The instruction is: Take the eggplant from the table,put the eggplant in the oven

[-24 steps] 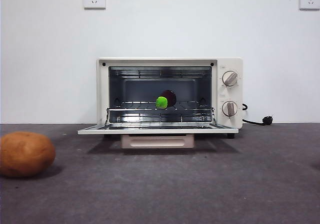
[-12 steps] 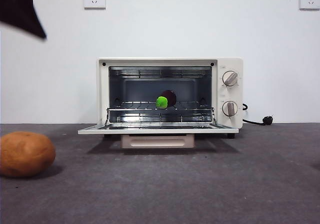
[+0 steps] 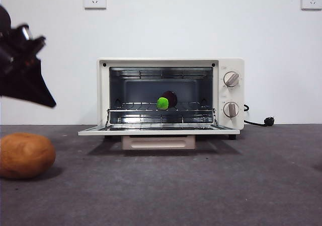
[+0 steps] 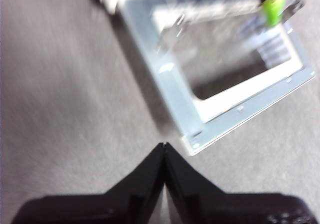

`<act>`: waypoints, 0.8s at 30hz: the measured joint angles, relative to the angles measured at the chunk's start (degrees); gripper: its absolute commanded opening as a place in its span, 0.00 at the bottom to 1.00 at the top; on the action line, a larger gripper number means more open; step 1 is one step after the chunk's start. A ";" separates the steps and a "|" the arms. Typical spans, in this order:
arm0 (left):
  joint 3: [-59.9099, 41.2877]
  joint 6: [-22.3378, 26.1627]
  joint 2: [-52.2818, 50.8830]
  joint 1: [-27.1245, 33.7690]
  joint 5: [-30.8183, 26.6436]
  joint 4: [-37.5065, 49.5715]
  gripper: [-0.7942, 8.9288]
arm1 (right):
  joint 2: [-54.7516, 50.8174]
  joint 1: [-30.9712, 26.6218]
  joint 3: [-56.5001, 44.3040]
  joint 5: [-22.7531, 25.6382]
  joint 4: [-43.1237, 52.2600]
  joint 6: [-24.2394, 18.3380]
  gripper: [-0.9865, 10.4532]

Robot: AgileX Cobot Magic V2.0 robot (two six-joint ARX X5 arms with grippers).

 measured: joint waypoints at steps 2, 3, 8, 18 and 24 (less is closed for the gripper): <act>0.00 -0.07 2.36 -0.15 1.09 1.40 0.08 | 0.00 0.00 0.00 -0.66 0.00 0.52 0.08; 0.00 -0.24 3.28 -0.22 1.66 2.03 0.08 | 0.00 0.00 0.00 -0.90 0.00 0.83 0.08; 0.00 -0.90 7.98 -0.48 4.44 3.80 0.08 | 0.00 0.00 0.00 -1.03 0.00 2.12 0.08; -0.13 -1.14 11.54 -3.04 4.50 7.17 0.08 | 0.00 0.00 0.00 -1.07 -0.02 3.41 0.08; -0.11 -1.55 11.54 -5.86 4.22 9.05 0.08 | 0.00 0.00 0.00 -1.20 -0.02 3.48 0.08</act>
